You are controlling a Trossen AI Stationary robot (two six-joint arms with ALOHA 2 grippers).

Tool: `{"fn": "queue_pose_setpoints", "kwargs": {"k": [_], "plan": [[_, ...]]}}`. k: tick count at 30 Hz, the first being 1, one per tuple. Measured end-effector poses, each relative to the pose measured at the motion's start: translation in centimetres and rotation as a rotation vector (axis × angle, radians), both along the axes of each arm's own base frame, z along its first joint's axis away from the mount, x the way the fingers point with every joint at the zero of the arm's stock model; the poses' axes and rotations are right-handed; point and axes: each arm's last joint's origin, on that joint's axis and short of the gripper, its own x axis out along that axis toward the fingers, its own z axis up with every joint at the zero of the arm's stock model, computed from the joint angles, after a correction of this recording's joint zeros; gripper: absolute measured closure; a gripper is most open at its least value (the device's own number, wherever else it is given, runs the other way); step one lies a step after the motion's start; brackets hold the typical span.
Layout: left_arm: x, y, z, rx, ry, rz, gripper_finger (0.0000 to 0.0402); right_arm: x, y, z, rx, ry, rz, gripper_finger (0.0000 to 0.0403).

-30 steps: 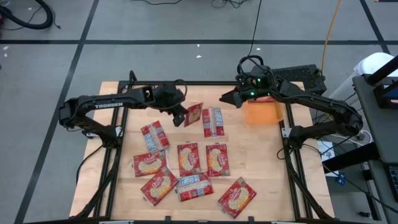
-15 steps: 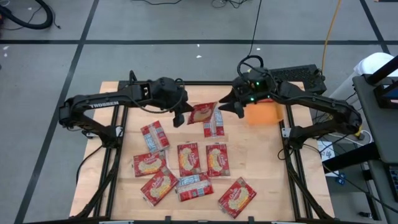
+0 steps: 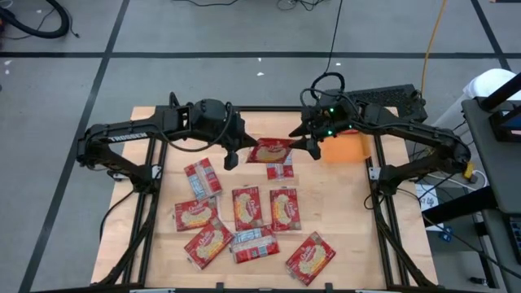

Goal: Sort popcorn bags into baskets
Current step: Put the red popcorn bag into the orange bin

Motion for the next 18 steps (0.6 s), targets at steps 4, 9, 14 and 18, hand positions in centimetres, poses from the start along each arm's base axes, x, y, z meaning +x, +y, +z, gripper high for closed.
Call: {"fn": "queue_pose_setpoints", "kwargs": {"k": [4,9,14,18], "plan": [[0.1,-0.6,0.2,0.016,-0.005,-0.017,0.0401,0.9,-0.1,-0.6,0.001,0.007,0.018,0.0190],[0.1,-1.0,0.3,0.028,-0.008,-0.016,0.0401,2.2,0.3,-1.5,0.030,0.018,0.095,0.0190],[0.2,-1.1,0.3,0.061,-0.008,-0.002,0.0401,2.9,0.6,-2.3,0.054,0.044,0.127,0.0214],[0.2,-0.9,0.3,0.066,-0.010,0.015,0.0401,2.8,0.6,-2.3,0.053,0.042,0.127,0.0272]]}}
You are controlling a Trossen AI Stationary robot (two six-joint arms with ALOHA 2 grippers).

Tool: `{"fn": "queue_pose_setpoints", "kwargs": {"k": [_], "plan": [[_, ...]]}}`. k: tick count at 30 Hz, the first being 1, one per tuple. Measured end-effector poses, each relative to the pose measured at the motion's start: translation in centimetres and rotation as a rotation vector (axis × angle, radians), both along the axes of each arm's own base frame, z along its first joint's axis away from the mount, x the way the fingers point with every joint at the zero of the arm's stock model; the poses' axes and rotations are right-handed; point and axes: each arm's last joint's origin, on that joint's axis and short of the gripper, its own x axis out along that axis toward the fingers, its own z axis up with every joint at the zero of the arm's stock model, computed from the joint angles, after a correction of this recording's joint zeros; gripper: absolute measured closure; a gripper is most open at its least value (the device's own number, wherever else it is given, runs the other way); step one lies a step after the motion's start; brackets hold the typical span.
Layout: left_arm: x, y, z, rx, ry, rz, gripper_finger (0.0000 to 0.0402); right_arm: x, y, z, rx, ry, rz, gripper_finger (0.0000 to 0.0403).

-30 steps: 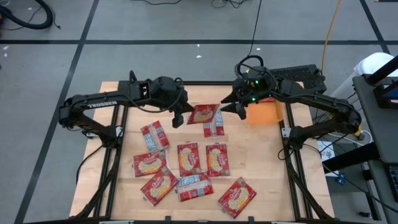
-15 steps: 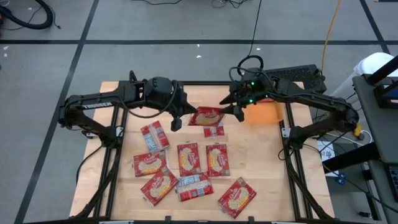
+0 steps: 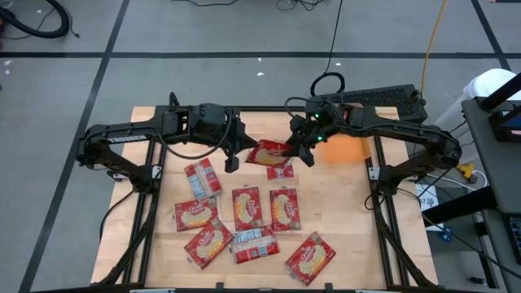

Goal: Sort popcorn bags into baskets
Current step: Put the red popcorn bag into the orange bin

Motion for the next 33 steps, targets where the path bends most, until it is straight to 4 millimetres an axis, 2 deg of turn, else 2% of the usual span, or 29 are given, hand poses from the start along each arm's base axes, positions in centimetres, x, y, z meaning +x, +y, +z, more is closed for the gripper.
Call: {"fn": "queue_pose_setpoints", "kwargs": {"k": [5,9,15,18,21,27,33], "plan": [[-0.1,0.0,-0.1,-0.029,0.010,0.036,0.0394,-0.8,0.2,0.8,0.043,-0.011,-0.029,0.0349],[-0.1,0.3,-0.1,-0.076,0.000,0.142,0.0356,-1.9,0.7,1.0,0.092,0.039,-0.027,0.0392],[-0.2,0.6,-0.1,-0.053,-0.009,0.318,0.0260,-3.7,0.3,0.8,0.082,0.134,-0.036,0.0383],[-0.3,1.3,-0.2,-0.119,-0.018,0.411,0.0217,-4.8,-0.4,0.8,0.100,0.202,-0.070,0.0387],[-0.6,2.0,-0.4,-0.218,-0.012,0.498,0.0192,-6.0,-1.0,1.6,0.115,0.279,-0.100,0.0393],[-1.0,2.5,-1.5,-0.289,0.074,0.576,0.0185,-8.7,-2.2,2.6,0.049,0.464,-0.187,0.0389],[-0.8,2.8,-2.2,-0.273,0.132,0.587,0.0213,-11.1,-3.7,1.5,-0.039,0.721,-0.239,0.0387]]}}
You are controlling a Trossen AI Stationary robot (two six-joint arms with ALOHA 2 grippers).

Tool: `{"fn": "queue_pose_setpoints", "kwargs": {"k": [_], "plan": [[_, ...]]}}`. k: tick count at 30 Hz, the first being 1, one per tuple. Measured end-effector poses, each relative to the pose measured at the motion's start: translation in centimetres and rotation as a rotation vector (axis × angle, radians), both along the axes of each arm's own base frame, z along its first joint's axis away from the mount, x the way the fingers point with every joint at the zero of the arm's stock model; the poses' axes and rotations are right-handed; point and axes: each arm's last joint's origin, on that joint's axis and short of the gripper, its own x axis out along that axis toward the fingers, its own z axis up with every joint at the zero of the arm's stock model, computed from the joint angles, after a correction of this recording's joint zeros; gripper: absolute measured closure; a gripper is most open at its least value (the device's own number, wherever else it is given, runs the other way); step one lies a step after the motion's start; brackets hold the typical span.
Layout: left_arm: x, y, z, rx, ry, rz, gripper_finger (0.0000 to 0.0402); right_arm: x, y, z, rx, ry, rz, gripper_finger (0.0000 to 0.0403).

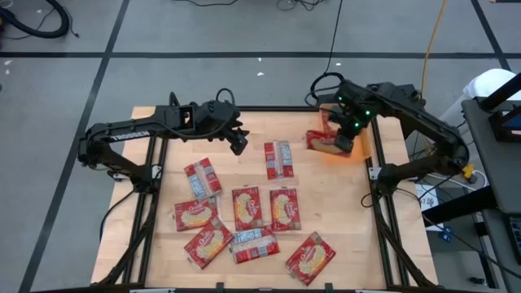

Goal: Sort popcorn bags into baskets
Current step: Put the red popcorn bag into the orange bin

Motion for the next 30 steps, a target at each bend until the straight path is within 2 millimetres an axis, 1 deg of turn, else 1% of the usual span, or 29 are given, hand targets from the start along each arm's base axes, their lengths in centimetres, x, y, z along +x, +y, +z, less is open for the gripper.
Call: {"fn": "queue_pose_setpoints", "kwargs": {"k": [5,8,12,14,20,22,26,30], "plan": [[0.4,0.1,-0.4,-0.006,0.012,-0.005,0.0237,-1.1,-1.6,-0.9,-0.056,0.202,0.027,0.0386],[0.6,0.1,-0.8,-0.016,0.035,-0.031,0.0247,-1.4,-2.7,-1.3,-0.100,0.250,0.041,0.0386],[0.9,0.0,-1.0,-0.013,0.046,-0.066,0.0252,-1.6,-4.5,-2.3,-0.101,0.337,0.039,0.0386],[0.9,0.0,-1.3,-0.013,0.072,-0.083,0.0252,-1.6,-5.2,-2.8,-0.080,0.347,0.026,0.0386],[0.9,0.0,-1.3,-0.001,0.076,-0.095,0.0252,-1.5,-7.1,-4.3,-0.015,0.387,0.038,0.0386],[0.8,0.1,-1.3,0.000,0.074,-0.093,0.0252,-1.5,-7.6,-4.7,0.024,0.374,0.034,0.0386],[0.9,0.0,-1.3,-0.028,0.067,-0.126,0.0252,-1.7,-8.3,-5.3,0.088,0.339,0.011,0.0386],[0.9,-0.1,-1.2,-0.044,0.062,-0.154,0.0252,-2.1,-8.6,-6.4,0.135,0.359,-0.015,0.0386]]}}
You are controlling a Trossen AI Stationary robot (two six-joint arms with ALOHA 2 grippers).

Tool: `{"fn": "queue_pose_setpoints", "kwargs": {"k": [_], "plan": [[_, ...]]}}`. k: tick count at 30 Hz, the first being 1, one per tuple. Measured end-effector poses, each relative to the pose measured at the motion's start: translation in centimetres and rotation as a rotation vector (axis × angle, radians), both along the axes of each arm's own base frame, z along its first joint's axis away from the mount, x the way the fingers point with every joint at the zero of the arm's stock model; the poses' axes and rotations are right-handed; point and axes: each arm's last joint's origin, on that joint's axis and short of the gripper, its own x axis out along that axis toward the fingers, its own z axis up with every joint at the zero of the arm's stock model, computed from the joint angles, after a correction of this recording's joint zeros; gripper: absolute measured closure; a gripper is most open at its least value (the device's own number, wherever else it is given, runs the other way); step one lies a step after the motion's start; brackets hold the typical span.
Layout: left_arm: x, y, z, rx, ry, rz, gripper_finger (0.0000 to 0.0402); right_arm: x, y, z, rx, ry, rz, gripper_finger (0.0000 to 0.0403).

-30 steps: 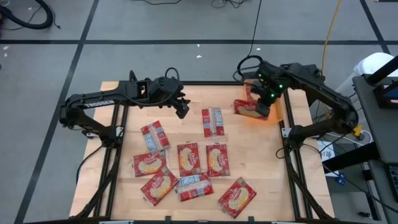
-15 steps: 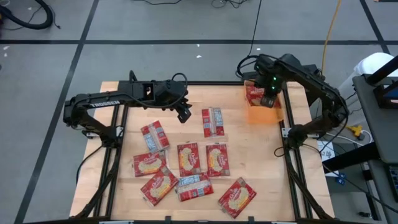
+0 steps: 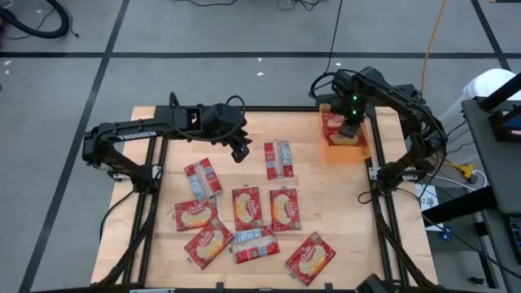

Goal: Sort popcorn bags into baskets
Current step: Put the red popcorn bag into the orange bin, then adjust the orange bin

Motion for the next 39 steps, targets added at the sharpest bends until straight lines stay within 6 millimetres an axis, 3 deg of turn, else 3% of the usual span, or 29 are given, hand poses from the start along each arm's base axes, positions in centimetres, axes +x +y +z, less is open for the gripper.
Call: {"fn": "queue_pose_setpoints", "kwargs": {"k": [7,17,27,39], "plan": [[0.0,0.2,0.0,0.031,0.008,-0.026,0.0252,-1.0,0.4,-2.3,0.097,0.026,0.016,0.0385],[0.0,1.0,0.2,0.014,-0.028,0.023,0.0252,-1.4,0.4,-4.4,0.102,0.018,0.026,0.0377],[0.3,1.1,0.6,-0.018,-0.086,0.065,0.0252,-1.6,0.5,-6.5,0.056,0.039,0.035,0.0292],[0.2,1.1,0.6,-0.018,-0.087,0.072,0.0252,-1.6,-0.1,-6.9,-0.061,0.111,0.020,0.0221]]}}
